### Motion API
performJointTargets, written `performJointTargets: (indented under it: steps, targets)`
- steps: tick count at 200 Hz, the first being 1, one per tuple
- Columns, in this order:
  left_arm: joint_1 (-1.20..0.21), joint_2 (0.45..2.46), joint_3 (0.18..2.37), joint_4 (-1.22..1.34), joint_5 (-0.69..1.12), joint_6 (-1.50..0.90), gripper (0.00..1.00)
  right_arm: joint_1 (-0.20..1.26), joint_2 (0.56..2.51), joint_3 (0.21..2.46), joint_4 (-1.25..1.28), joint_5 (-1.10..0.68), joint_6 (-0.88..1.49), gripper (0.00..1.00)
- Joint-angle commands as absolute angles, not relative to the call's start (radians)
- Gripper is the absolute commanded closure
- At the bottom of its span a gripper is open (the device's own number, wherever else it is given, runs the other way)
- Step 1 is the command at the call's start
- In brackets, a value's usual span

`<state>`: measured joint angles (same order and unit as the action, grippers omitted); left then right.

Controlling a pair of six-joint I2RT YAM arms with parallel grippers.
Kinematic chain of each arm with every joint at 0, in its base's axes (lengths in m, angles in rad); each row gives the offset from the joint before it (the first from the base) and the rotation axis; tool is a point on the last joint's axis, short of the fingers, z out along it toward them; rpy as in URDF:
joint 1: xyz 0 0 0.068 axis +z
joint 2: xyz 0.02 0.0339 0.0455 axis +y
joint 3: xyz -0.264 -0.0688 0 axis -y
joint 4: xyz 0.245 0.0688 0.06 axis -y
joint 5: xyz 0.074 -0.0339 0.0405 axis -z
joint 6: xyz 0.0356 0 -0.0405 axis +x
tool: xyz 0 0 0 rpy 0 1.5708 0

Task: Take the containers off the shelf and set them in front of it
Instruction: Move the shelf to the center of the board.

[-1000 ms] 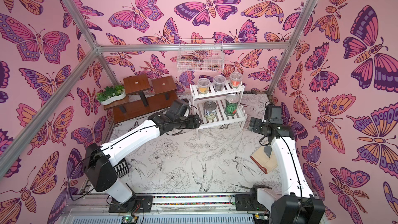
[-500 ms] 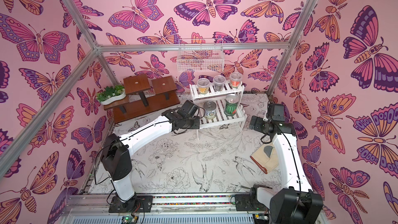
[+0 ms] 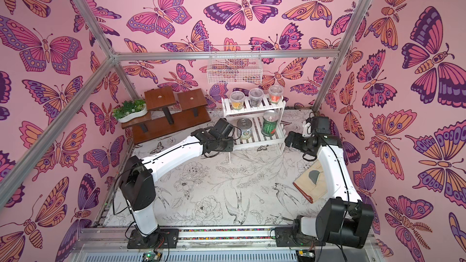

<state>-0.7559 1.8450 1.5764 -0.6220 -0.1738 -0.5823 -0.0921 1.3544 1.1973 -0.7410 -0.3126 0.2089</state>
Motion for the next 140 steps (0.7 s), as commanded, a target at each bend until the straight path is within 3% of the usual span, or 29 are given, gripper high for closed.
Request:
performJointTargets:
  steps: [1, 46, 90, 140]
  targets:
    - [-0.727, 1.820, 1.533, -0.668, -0.248, -0.549, 0.59, -0.099, 1.402, 1.240, -0.729, -0.416, 0.194, 0.01]
    - [-0.700, 1.797, 1.502, -0.668, -0.276, -0.535, 0.61, -0.098, 1.488, 1.293, -0.722, -0.417, 0.158, 0.00]
    - [-0.693, 1.792, 1.500, -0.668, -0.284, -0.523, 0.62, -0.042, 1.540, 1.323, -0.739, -0.390, 0.116, 0.20]
    - [-0.693, 1.784, 1.484, -0.668, -0.279, -0.529, 0.63, -0.009, 1.532, 1.295, -0.758, -0.362, 0.116, 0.36]
